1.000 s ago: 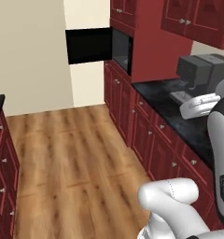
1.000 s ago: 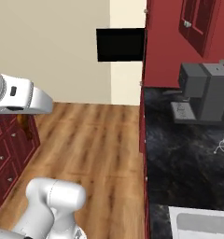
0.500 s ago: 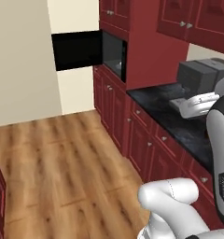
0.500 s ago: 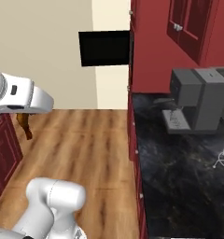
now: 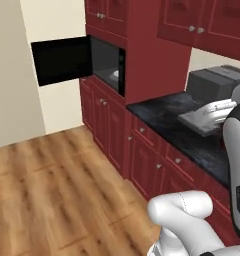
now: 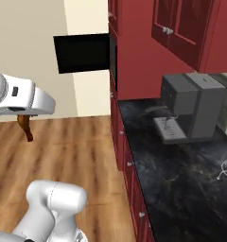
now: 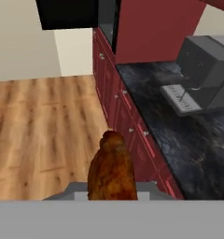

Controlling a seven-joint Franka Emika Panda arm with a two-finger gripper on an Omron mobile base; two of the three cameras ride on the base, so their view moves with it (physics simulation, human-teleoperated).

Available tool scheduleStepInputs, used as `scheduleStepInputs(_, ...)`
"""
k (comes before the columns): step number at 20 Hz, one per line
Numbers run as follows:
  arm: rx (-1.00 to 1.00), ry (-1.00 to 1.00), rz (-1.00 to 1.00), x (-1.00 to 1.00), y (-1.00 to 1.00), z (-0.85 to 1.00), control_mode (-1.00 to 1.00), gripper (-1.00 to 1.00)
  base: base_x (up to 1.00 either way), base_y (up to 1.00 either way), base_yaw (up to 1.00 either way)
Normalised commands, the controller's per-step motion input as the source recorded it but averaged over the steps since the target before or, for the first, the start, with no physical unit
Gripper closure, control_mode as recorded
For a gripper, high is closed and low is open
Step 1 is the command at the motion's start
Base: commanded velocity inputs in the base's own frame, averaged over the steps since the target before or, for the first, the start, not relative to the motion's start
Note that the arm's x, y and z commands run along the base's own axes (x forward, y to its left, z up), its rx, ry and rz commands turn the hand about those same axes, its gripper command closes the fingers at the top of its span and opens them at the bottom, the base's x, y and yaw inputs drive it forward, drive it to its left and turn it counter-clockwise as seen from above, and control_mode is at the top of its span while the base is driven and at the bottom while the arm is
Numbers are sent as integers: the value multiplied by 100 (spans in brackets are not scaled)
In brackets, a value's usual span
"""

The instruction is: Transport the chicken drumstick from the fridge to the microwave and turn on the microwave.

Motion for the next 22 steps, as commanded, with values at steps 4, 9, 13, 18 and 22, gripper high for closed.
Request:
scheduleStepInputs(4,0,0,0,0,0,0,100,100,56,57,-31)
scheduleStepInputs(9,0,0,0,0,0,0,100,100,59,59,-31)
scheduleStepInputs(13,0,0,0,0,0,0,100,100,54,62,-28)
scheduleStepInputs(18,0,0,0,0,0,0,100,100,39,67,-29)
scheduleStepInputs(22,0,0,0,0,0,0,100,100,34,68,-31)
